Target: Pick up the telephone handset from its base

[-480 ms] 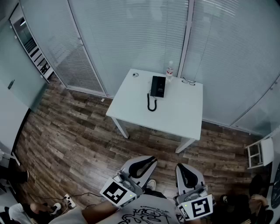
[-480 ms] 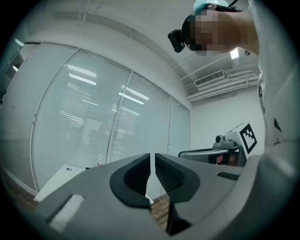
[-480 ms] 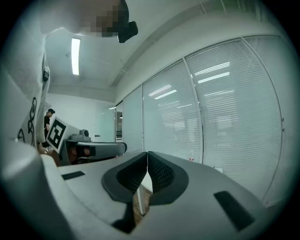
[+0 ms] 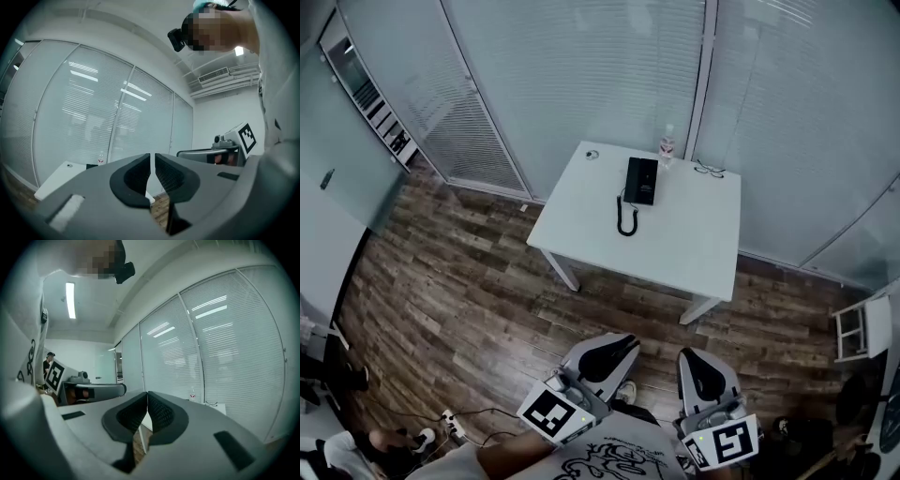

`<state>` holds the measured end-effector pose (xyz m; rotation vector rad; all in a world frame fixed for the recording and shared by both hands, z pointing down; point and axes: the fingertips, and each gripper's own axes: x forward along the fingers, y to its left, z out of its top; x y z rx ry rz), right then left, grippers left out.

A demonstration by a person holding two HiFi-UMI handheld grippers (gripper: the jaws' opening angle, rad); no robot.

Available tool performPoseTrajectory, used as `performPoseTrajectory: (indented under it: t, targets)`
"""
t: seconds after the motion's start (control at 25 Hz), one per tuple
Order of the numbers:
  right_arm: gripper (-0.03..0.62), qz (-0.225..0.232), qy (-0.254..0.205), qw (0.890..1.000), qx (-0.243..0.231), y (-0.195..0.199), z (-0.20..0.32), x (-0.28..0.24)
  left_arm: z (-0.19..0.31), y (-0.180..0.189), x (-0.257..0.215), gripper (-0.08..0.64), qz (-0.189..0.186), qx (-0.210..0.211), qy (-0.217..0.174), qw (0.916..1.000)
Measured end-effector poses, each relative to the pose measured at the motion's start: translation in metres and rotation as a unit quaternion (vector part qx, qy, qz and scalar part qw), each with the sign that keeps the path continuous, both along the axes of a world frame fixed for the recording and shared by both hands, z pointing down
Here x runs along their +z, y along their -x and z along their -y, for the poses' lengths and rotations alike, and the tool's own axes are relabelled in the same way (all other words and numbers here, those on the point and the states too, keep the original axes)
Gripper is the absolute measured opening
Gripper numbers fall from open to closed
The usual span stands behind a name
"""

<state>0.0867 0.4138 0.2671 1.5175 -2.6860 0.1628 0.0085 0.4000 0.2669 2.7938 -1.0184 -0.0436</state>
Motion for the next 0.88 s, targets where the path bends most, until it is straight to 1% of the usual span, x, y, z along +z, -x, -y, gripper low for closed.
performPoseTrajectory:
  t: [0.24,0.4,0.56,0.68,0.88]
  targets:
    - [0.006,0.008,-0.011,1.0,-0.002,0.011,0.033,-0.003,0.035,0.012,0.01,0.031,-0.004,-0.005,0.006,1.0]
    - [0.006,-0.004,-0.015,1.0,0.0,0.022,0.073,-0.005,0.076,0.024,0.006,0.031,-0.017,-0.008,0.001,0.9998]
    - [0.007,-0.01,-0.016,1.0,-0.011,0.047,0.118,-0.011,0.118,0.048,-0.002,0.031,-0.023,-0.015,-0.006,0.9996]
    - [0.006,-0.015,-0.02,1.0,-0.018,0.069,0.148,-0.015,0.149,0.069,-0.001,0.031,-0.026,-0.018,-0.002,0.9995]
    - [0.006,-0.02,-0.02,0.999,-0.015,0.097,0.194,-0.02,0.197,0.098,-0.008,0.031,-0.031,-0.015,-0.006,0.9994]
